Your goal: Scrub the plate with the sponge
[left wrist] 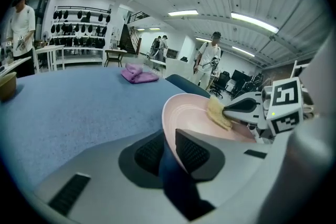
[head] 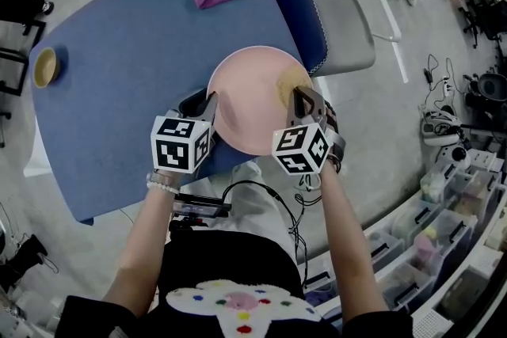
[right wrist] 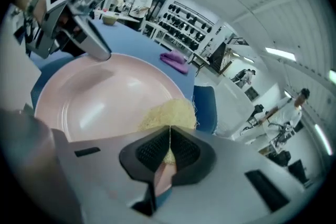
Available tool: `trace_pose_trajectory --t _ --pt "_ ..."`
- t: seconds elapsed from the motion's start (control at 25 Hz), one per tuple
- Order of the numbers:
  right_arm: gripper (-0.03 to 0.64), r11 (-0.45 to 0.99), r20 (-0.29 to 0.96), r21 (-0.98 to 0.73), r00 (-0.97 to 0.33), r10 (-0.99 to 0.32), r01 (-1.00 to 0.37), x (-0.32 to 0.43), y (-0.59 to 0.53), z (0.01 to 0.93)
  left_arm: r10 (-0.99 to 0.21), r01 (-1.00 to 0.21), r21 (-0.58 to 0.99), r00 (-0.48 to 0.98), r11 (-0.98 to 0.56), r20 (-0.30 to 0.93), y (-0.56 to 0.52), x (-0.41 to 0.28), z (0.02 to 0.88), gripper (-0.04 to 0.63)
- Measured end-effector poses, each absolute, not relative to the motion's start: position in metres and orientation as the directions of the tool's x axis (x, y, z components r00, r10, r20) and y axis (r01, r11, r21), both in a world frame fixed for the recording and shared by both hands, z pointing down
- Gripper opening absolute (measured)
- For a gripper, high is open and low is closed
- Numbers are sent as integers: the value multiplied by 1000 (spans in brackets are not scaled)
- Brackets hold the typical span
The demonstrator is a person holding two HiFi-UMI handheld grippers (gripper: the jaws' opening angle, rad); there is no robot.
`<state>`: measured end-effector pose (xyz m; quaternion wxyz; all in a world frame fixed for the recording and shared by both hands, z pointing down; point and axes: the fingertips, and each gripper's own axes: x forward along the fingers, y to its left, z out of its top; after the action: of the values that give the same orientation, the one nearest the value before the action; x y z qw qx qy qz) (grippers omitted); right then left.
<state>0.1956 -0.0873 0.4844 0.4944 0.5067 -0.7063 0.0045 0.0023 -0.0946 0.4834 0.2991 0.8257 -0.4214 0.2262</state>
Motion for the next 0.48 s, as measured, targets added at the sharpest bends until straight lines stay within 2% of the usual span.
trace_pose_trajectory --t 0.2,0.48 --pt "11 356 651 333 -61 -756 -873 190 -88 449 -589 -814 281 567 -509 576 -100 -5 457 65" --pt "11 266 537 241 -100 -838 -933 180 -71 394 -626 -771 204 616 -603 478 -103 -4 400 11"
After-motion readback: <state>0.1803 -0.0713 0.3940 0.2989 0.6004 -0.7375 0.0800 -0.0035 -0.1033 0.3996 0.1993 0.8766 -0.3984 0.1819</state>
